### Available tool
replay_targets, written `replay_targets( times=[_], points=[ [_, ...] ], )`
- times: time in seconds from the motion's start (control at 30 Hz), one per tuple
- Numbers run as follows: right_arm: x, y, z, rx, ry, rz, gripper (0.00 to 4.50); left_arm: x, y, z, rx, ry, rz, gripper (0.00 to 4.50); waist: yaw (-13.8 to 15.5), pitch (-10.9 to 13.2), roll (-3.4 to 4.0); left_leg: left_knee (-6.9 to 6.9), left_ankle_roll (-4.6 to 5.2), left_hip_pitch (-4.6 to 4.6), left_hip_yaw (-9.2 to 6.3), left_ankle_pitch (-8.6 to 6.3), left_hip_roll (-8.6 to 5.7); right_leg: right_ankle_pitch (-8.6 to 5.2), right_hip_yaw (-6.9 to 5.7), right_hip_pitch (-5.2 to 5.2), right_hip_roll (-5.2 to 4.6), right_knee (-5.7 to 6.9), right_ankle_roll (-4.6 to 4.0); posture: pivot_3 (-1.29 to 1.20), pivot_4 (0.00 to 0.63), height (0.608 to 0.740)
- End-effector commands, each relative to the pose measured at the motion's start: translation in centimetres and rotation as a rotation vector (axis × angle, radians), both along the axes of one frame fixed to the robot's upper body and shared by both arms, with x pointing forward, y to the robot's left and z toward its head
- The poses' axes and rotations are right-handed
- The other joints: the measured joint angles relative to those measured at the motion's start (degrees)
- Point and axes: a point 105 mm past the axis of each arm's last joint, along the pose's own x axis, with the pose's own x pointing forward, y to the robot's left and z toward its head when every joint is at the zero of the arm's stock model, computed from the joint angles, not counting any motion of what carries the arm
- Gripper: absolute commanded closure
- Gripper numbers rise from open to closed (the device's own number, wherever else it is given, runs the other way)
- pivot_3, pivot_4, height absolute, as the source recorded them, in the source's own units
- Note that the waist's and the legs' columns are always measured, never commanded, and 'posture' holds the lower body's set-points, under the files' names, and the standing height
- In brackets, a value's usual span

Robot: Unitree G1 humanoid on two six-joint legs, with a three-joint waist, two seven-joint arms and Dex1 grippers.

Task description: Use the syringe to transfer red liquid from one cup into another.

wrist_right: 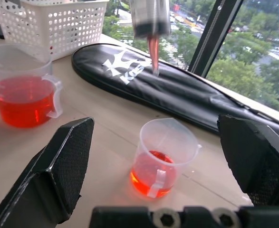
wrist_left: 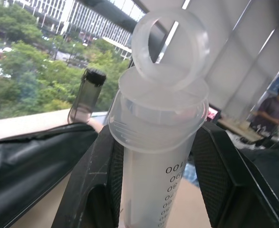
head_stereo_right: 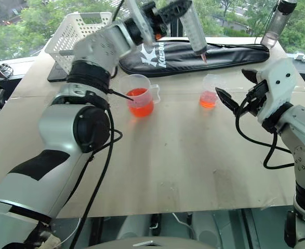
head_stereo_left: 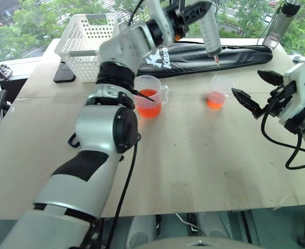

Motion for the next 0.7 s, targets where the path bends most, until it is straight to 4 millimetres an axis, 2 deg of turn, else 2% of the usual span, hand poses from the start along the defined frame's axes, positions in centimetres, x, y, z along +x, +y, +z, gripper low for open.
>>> replay_targets(
  times=[0.03, 0.2, 0.3, 0.47, 0.7],
  points=[
    [-1.4, 0.0, 1.1, -0.027, -0.056, 0.039, 0.00, -2.3, 1.7, 0.9, -0.022, 0.020, -0.057, 2.96, -0.05, 0.00, 0.01, 0.01, 0.00, 0.02, 0.00, 0.00, 0.00, 0.00, 0.01, 0.02, 0.00, 0.01, 0.00, 0.00, 0.150, 0.724],
    [-2.8, 0.0, -0.2, -0.063, 0.023, 0.110, 0.00, -5.8, 4.5, -1.2, 0.030, 0.124, -0.108, 2.96, -0.06, 0.00, 0.01, 0.05, -0.01, 0.03, -0.07, 0.01, 0.03, 0.00, 0.07, 0.02, -0.07, 0.08, 0.00, 0.00, 0.150, 0.724],
    [-3.6, -0.2, -1.1, -0.094, 0.081, 0.146, 0.00, -7.0, 6.0, -2.5, 0.050, 0.179, -0.080, 2.96, -0.02, -0.01, -0.01, 0.14, -0.02, 0.01, -0.23, 0.00, 0.05, 0.00, 0.09, 0.12, -0.22, 0.07, 0.00, 0.00, 0.150, 0.724],
    [-5.0, -0.4, -2.5, -0.120, 0.180, 0.197, 0.00, -8.7, 9.5, -5.3, 0.101, 0.295, -0.015, 2.96, 0.06, -0.02, 0.00, 0.30, -0.02, 0.12, -0.40, 0.00, 0.04, 0.00, -0.03, 0.32, -0.22, 0.09, 0.00, 0.00, 0.150, 0.724],
    [-7.3, 0.1, -4.2, -0.186, 0.269, 0.324, 0.00, -11.0, 17.0, -10.9, 0.336, 0.536, 0.140, 2.96, -0.11, -0.01, -0.05, 0.29, -0.04, 0.50, -0.45, -0.01, 0.04, -0.01, 0.13, 0.53, -0.21, 0.29, -0.02, 0.00, 0.150, 0.724]
  ],
)
